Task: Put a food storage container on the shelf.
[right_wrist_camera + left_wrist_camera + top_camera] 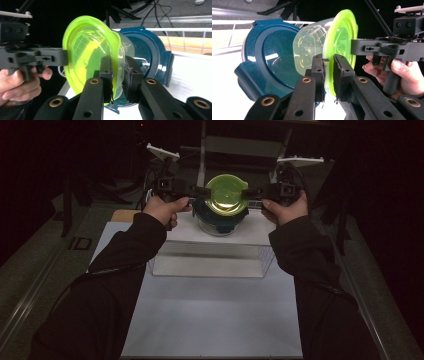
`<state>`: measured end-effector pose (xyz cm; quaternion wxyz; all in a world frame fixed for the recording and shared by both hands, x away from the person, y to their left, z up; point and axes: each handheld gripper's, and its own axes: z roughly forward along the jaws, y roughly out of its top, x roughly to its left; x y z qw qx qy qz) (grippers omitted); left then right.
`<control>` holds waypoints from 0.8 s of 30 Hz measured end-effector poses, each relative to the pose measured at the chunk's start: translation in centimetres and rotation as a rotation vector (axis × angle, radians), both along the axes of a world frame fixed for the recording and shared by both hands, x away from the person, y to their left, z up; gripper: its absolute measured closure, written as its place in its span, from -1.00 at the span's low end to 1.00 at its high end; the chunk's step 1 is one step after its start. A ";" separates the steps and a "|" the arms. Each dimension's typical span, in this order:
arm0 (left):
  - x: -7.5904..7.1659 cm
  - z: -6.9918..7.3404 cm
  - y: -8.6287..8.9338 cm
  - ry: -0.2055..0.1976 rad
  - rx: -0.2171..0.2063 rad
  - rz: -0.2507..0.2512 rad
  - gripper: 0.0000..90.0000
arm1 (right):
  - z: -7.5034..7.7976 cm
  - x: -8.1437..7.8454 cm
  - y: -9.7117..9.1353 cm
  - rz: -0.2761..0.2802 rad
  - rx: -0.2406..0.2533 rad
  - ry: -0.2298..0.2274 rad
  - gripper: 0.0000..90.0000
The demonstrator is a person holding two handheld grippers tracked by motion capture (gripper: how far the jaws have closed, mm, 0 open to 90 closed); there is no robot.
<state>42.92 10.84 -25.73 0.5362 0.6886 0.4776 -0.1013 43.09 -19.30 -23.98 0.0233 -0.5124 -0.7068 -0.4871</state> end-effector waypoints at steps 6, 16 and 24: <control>0.3 -0.5 0.2 0.002 -0.007 0.026 0.66 | -0.2 0.4 0.2 -0.011 0.015 0.007 0.66; 0.9 -0.6 -0.6 -0.002 0.018 0.058 0.47 | -0.3 1.1 0.4 -0.043 0.012 0.016 0.65; 1.1 -0.9 -0.8 -0.011 0.027 0.074 0.22 | -0.5 1.4 0.4 -0.051 0.026 0.001 0.39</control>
